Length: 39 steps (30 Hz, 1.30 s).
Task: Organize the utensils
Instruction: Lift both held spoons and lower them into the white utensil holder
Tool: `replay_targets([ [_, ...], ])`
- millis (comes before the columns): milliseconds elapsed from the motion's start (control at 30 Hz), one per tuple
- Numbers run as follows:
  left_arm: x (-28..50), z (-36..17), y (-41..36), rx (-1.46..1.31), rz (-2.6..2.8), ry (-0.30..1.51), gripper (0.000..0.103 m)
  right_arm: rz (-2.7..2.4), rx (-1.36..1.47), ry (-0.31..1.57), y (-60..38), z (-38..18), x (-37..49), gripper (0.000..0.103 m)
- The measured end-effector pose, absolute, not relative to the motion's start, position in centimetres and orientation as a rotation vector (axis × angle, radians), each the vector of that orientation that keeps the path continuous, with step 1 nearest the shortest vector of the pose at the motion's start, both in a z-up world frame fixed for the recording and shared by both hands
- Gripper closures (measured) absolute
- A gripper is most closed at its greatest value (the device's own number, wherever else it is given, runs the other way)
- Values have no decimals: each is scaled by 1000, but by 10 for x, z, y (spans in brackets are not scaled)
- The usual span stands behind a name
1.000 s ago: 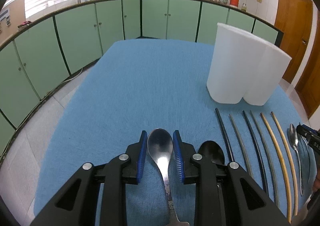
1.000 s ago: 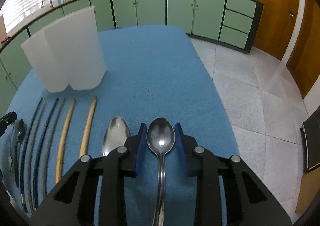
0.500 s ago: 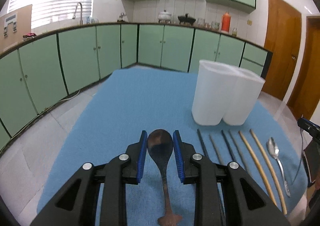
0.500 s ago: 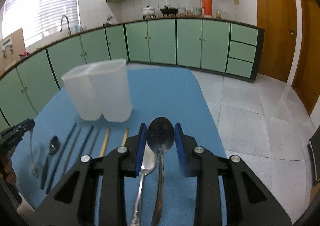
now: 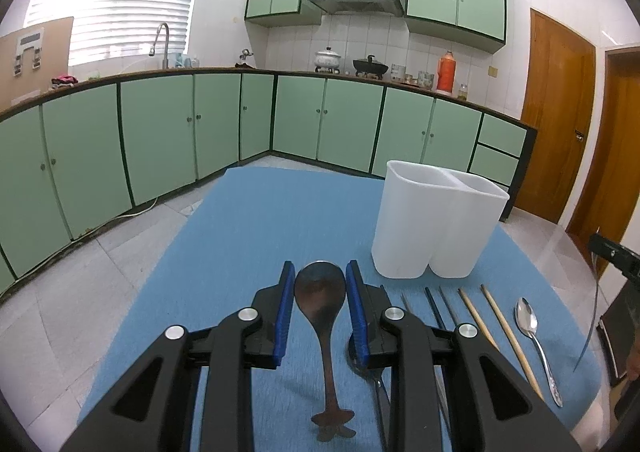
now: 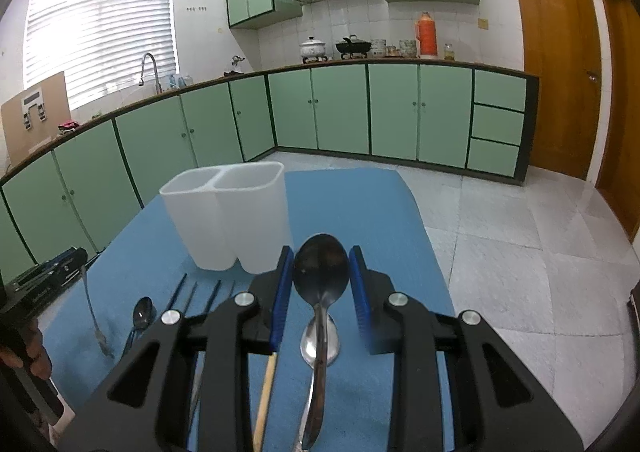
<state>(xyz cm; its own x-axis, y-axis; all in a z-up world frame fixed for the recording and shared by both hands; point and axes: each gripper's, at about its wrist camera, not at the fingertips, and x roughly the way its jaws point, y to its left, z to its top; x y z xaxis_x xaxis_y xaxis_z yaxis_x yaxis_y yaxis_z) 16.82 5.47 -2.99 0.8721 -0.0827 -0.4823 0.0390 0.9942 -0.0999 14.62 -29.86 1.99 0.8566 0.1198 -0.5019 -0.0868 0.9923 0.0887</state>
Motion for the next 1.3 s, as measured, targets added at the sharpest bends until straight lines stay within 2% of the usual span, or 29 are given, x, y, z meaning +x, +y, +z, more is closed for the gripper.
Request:
replay_targets([
  [433,170,1,63,-137,-69,402,77,146,52,440,-286,50,158,76],
  [1000,240,99,21,-124,-167,187,77,187,102,199,-265,114,244,76],
  [1133,275,98,7,-150,-192,188,77,184,100,163,-261,112,273,76],
  [1300,310,78,-10,-139,-205,236,77,186,100,206,-256,89,310,76],
])
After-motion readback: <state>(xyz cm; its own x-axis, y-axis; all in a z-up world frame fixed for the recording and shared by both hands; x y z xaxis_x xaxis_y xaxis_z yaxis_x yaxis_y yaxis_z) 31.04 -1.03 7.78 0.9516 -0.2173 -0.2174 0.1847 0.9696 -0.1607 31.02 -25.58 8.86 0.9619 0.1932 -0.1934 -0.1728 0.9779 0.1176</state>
